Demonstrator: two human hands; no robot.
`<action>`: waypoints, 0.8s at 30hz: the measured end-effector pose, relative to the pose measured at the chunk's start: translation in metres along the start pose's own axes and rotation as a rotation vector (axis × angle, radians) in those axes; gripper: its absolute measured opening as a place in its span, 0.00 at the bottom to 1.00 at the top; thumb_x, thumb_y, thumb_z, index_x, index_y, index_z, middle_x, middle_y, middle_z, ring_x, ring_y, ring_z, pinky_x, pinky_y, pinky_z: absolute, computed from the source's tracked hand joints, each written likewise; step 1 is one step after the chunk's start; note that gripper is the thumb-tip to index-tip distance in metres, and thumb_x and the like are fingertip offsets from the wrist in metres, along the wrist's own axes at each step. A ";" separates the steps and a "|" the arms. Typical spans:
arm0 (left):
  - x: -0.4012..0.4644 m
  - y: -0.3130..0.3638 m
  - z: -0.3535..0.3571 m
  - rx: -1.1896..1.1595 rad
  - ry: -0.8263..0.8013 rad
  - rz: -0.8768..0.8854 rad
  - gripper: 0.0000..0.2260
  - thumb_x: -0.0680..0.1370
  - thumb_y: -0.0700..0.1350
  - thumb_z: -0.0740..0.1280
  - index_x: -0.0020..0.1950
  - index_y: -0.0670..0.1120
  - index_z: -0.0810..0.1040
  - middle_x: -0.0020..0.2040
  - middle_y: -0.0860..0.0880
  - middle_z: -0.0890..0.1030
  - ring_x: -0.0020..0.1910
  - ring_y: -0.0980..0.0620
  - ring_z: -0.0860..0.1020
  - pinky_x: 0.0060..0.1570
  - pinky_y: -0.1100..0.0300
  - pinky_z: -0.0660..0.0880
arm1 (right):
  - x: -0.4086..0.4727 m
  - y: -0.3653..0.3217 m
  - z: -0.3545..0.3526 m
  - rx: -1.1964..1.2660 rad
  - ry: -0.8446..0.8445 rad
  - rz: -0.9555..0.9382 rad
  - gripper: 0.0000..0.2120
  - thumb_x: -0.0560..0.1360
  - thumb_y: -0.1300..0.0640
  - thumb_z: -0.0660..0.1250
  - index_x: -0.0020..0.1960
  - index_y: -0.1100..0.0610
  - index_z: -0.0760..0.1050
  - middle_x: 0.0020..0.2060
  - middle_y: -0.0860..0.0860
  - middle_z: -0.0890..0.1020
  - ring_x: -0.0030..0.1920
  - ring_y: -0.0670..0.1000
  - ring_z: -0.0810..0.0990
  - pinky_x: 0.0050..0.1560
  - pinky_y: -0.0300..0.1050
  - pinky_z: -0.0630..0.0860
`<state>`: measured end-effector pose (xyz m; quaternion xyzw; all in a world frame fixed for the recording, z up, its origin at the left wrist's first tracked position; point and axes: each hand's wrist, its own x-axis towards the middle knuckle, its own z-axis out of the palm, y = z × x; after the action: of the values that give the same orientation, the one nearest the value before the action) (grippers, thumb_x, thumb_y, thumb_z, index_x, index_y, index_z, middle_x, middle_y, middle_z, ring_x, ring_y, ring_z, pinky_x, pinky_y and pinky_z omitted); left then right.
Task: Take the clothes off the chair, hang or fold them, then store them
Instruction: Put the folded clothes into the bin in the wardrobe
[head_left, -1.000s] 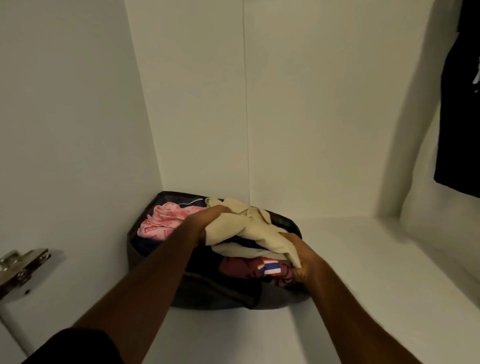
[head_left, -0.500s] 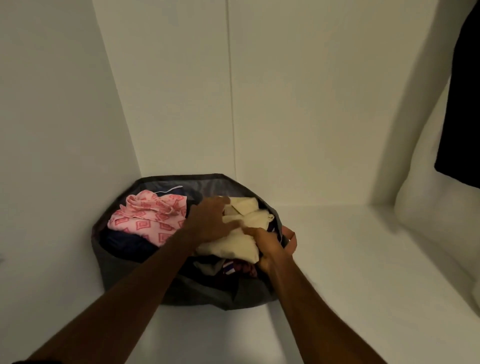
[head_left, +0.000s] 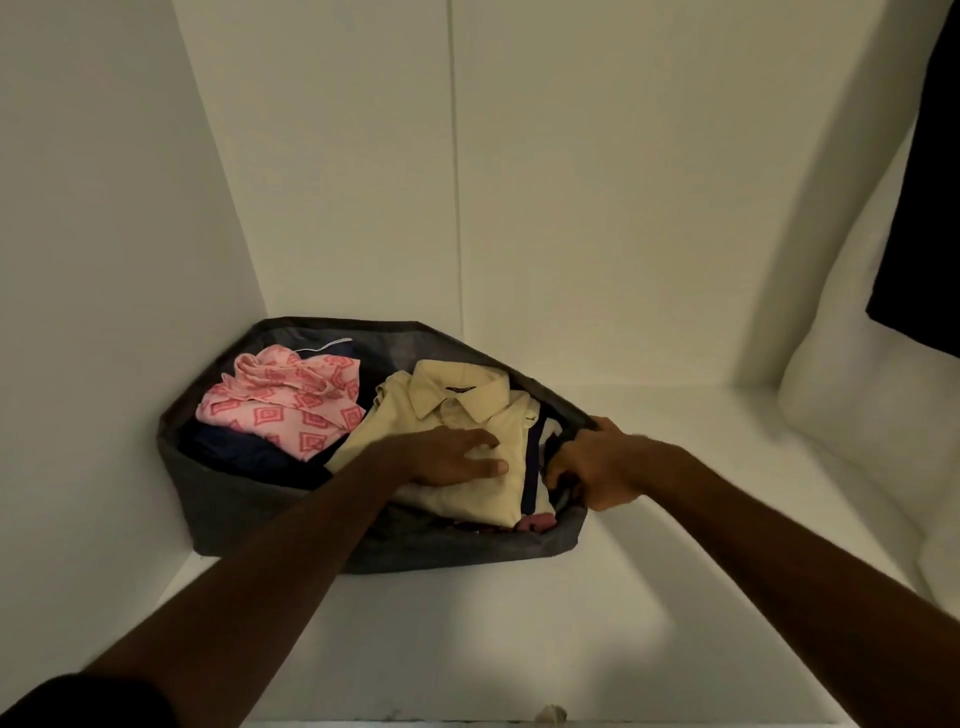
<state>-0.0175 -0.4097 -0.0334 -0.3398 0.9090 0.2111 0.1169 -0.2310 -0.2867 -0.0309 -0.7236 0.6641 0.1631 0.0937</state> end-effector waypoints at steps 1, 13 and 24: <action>0.002 0.000 0.000 0.016 -0.017 -0.003 0.32 0.80 0.68 0.56 0.81 0.57 0.59 0.82 0.46 0.59 0.79 0.44 0.59 0.76 0.49 0.57 | -0.002 -0.003 -0.006 -0.066 0.016 -0.015 0.19 0.73 0.56 0.68 0.61 0.40 0.79 0.56 0.41 0.81 0.61 0.49 0.76 0.70 0.55 0.63; -0.010 0.001 -0.002 0.024 0.032 0.148 0.18 0.84 0.58 0.59 0.63 0.50 0.80 0.64 0.45 0.81 0.62 0.48 0.78 0.64 0.53 0.70 | -0.043 0.028 -0.084 0.295 0.173 -0.067 0.19 0.67 0.60 0.79 0.53 0.44 0.80 0.56 0.40 0.82 0.57 0.36 0.74 0.63 0.53 0.67; -0.103 0.010 -0.022 0.097 -0.151 0.203 0.29 0.68 0.65 0.77 0.65 0.54 0.80 0.66 0.55 0.77 0.65 0.54 0.73 0.66 0.56 0.71 | -0.037 0.020 -0.062 -0.031 0.523 0.008 0.05 0.77 0.50 0.70 0.53 0.43 0.80 0.75 0.45 0.65 0.74 0.54 0.62 0.69 0.63 0.60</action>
<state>0.0504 -0.3541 0.0256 -0.2233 0.9364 0.2028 0.1794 -0.2461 -0.2759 0.0412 -0.7399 0.6660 -0.0191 -0.0931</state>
